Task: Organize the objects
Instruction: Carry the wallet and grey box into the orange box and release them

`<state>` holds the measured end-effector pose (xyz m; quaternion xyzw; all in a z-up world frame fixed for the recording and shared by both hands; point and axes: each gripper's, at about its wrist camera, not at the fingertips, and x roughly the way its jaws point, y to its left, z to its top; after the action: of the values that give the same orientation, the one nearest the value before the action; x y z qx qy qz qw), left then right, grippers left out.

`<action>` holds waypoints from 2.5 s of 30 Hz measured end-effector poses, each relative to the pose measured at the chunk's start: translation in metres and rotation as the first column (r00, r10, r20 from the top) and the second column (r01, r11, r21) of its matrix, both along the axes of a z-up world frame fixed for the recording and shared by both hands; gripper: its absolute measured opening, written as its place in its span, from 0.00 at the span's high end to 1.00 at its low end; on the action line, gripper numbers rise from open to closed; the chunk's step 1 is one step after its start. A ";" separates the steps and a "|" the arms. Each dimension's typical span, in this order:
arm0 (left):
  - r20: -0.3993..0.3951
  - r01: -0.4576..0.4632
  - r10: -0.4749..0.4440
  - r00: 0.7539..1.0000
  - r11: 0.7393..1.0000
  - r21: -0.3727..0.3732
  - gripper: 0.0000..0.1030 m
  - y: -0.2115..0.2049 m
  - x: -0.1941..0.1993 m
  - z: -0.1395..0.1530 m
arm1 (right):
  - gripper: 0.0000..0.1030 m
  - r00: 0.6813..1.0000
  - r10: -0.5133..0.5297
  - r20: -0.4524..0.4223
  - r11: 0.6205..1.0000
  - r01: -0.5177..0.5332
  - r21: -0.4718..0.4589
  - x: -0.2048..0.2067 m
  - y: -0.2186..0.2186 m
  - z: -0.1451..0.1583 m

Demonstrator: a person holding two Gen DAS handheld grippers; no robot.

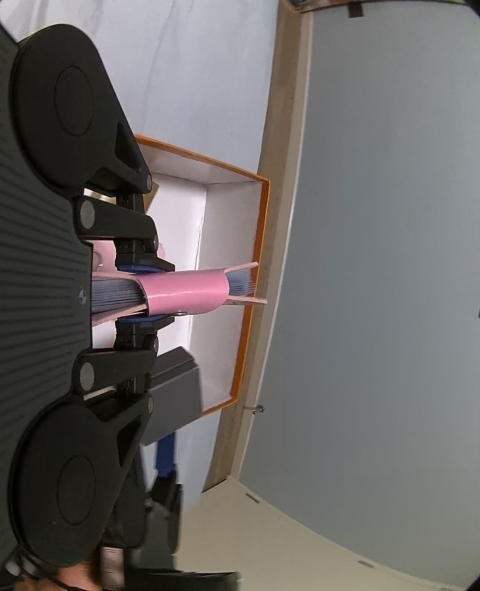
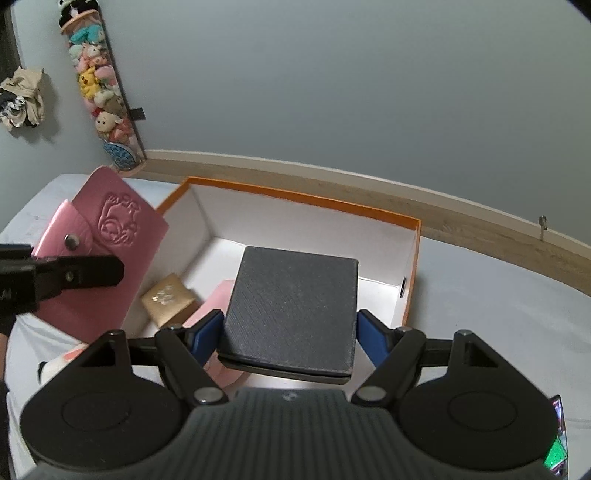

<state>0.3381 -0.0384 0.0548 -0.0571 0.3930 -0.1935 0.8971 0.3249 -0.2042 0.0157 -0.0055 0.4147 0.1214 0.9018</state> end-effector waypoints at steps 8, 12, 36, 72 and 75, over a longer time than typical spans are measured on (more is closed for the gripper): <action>-0.028 -0.019 0.022 0.999 0.997 0.077 0.78 -0.010 0.046 -0.022 | 0.24 0.999 0.000 -0.038 0.999 -0.002 -0.051 0.018 0.002 -0.028; -0.048 -0.027 0.033 0.998 0.992 0.123 0.78 -0.017 0.061 -0.035 | 0.24 0.997 0.005 -0.072 0.997 -0.011 -0.081 0.021 0.004 -0.042; -0.090 0.072 -0.015 0.996 0.729 0.681 0.78 -0.095 0.101 -0.116 | 0.24 0.991 0.071 -0.117 0.968 -0.097 -0.229 0.031 0.039 -0.064; -0.154 0.060 -0.010 0.988 0.943 0.328 0.33 -0.050 0.089 -0.073 | 0.23 0.990 0.049 -0.134 0.979 -0.074 -0.190 0.019 0.037 -0.061; -0.146 0.038 0.008 0.989 0.950 0.311 0.33 -0.043 0.090 -0.068 | 0.23 0.988 0.051 -0.143 0.982 -0.076 -0.174 0.017 0.036 -0.060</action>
<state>0.4280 -0.0816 -0.0135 0.0751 0.4834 -0.1310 0.8623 0.3419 -0.1682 -0.0441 -0.0915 0.4848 0.1126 0.8625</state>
